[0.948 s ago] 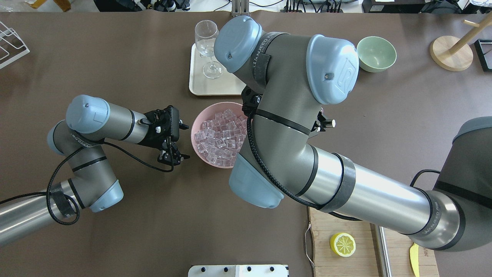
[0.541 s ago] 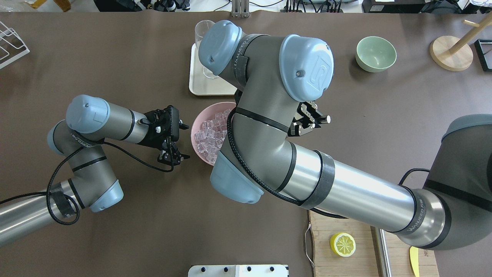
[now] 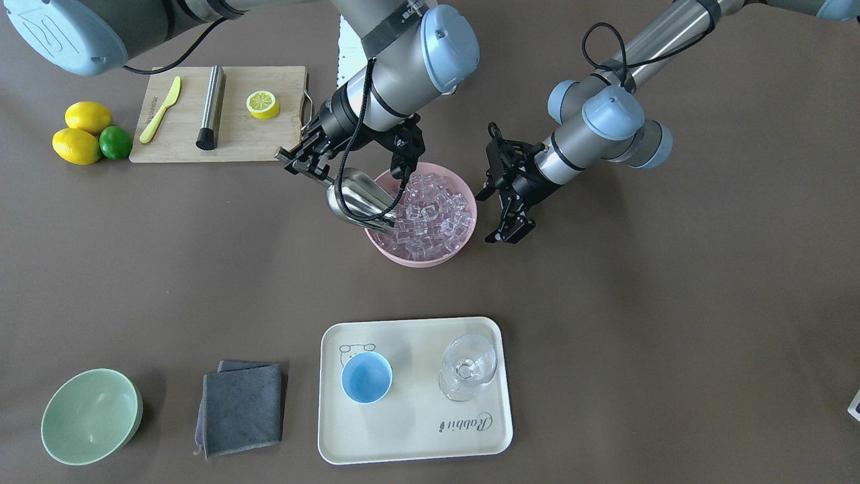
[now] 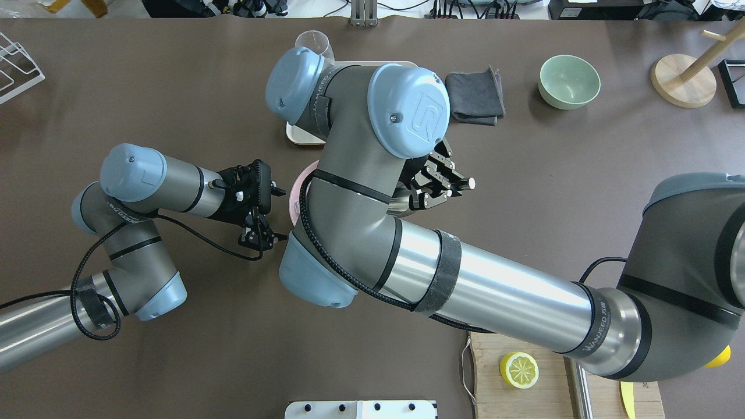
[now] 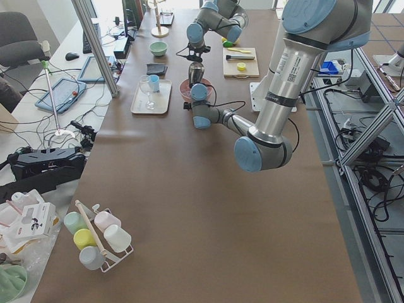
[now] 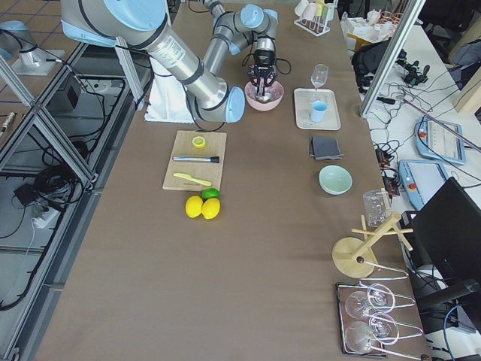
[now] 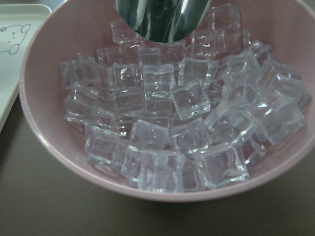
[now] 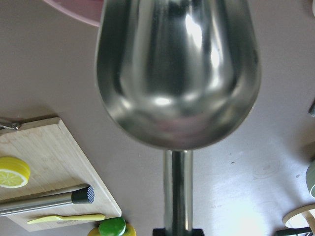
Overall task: Put ice in cup with scoop
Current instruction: 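Drag the scoop through the ice cubes with the right gripper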
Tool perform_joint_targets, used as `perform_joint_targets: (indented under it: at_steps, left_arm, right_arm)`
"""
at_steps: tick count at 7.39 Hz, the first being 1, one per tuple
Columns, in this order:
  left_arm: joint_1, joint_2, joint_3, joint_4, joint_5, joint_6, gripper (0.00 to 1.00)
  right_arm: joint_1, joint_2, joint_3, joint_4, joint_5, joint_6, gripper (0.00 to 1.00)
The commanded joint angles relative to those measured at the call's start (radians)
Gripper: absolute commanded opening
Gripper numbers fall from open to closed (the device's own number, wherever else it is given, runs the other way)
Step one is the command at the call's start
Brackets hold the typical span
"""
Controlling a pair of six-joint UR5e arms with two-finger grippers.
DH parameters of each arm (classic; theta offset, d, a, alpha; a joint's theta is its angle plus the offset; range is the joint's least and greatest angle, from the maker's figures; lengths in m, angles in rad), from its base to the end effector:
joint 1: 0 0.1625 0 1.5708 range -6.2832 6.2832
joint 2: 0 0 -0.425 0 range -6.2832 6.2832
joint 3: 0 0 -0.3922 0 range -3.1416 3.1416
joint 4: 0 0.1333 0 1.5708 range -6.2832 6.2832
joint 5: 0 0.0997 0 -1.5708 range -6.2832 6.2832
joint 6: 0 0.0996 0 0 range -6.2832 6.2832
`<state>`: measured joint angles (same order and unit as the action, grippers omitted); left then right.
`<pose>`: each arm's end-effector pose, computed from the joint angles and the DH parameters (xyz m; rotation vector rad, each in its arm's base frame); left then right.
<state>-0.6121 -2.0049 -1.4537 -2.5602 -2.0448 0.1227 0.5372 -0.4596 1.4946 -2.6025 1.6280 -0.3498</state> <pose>0.4922 -0.4528 0.3527 1.0813 0.9555 1.2105 -0.5199 -0.4582 0.1129 -0.0174 -0.0596 -1.3831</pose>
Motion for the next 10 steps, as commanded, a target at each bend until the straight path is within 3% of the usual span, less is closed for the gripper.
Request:
perform_joint_targets:
  at_steps: [1,10]
  left_arm:
    - [0.000,0.000,0.001,0.000,0.000,0.000,0.98]
    - [0.000,0.000,0.001,0.000,0.000,0.000,0.98]
  right_arm:
    - [-0.019,0.006,-0.030,0.044,0.000,0.009,0.00]
    - [-0.042,-0.031,-0.030,0.240,0.006,0.012,0.00]
